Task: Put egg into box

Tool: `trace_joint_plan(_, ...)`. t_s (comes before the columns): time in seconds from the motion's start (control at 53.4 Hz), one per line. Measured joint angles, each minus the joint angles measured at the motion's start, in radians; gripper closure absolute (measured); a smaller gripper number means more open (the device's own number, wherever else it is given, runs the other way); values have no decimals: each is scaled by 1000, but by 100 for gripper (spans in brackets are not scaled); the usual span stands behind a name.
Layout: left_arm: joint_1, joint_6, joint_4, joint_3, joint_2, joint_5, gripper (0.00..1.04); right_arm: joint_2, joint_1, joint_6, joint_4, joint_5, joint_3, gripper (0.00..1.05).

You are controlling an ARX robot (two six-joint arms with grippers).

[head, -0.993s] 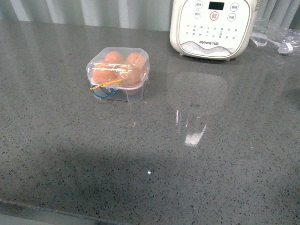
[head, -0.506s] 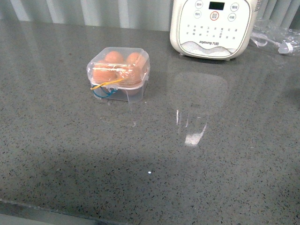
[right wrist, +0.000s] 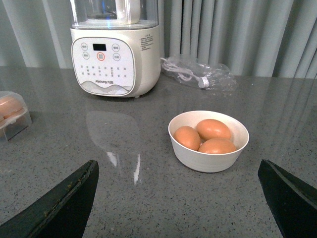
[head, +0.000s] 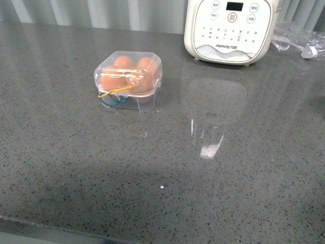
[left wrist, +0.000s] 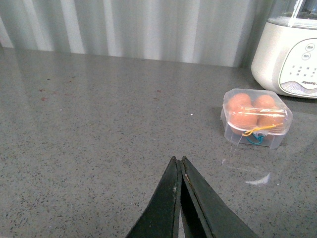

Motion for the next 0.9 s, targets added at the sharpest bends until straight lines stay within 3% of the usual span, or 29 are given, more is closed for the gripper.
trace_joint_plan(0.112, 0, 0, -32, 0, -32, 0, 101, 0, 0, 0, 0, 0, 0, 7)
trace_joint_plan(0.225, 0, 0, -185, 0, -151, 0, 101, 0, 0, 0, 0, 0, 0, 7)
trace_joint_plan(0.487, 0, -1, -199, 0, -193, 0, 100, 0, 0, 0, 0, 0, 0, 7)
trace_joint_plan(0.674, 0, 0, -199, 0, -193, 0, 62, 0, 0, 0, 0, 0, 0, 7)
trace_joint_plan(0.899, 0, 0, -199, 0, -193, 0, 30, 0, 0, 0, 0, 0, 0, 7)
